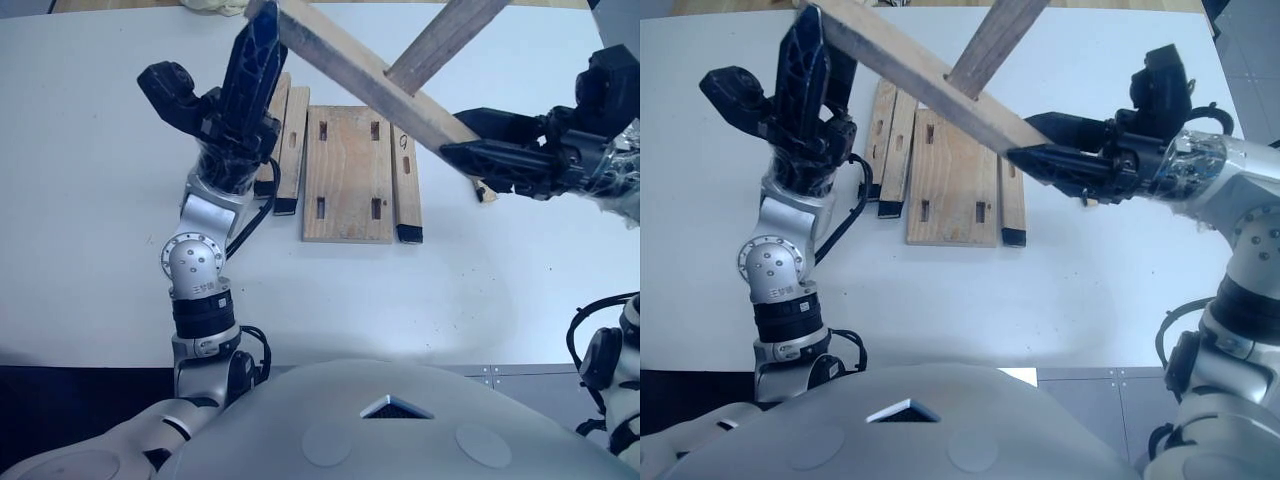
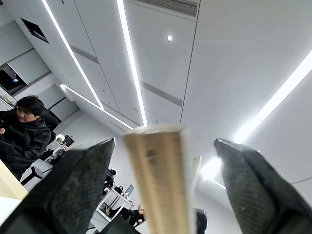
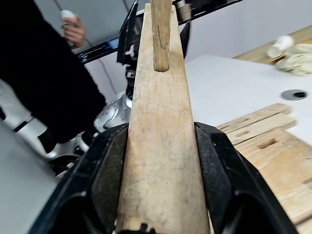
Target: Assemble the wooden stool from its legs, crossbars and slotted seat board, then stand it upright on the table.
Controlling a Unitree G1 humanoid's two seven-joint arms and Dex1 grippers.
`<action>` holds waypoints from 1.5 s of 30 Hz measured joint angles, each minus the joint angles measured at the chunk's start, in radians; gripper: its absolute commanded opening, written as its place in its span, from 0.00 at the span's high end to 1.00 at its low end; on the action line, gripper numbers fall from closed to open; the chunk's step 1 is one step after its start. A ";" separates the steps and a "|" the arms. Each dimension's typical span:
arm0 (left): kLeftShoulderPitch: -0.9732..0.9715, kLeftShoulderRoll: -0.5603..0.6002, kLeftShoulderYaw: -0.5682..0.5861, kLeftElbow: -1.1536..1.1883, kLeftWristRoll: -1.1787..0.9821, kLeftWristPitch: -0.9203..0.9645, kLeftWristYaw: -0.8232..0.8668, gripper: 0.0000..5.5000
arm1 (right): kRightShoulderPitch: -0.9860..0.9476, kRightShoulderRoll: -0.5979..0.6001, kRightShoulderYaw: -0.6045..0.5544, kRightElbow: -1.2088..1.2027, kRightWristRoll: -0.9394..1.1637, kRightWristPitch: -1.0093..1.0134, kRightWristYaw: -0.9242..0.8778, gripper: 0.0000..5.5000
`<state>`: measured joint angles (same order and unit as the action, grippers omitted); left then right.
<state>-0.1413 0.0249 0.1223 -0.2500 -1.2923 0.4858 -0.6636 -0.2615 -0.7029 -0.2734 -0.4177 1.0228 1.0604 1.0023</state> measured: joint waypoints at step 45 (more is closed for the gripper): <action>-0.372 0.618 0.156 0.023 0.135 0.200 -0.257 0.62 | -0.039 0.077 0.117 0.515 -0.691 -0.602 -0.615 0.80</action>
<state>-0.5137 0.6425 0.2784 -0.2267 -1.1571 0.6857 -0.9206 -0.3006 -0.6257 -0.1565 0.0969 0.3323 0.4581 0.3871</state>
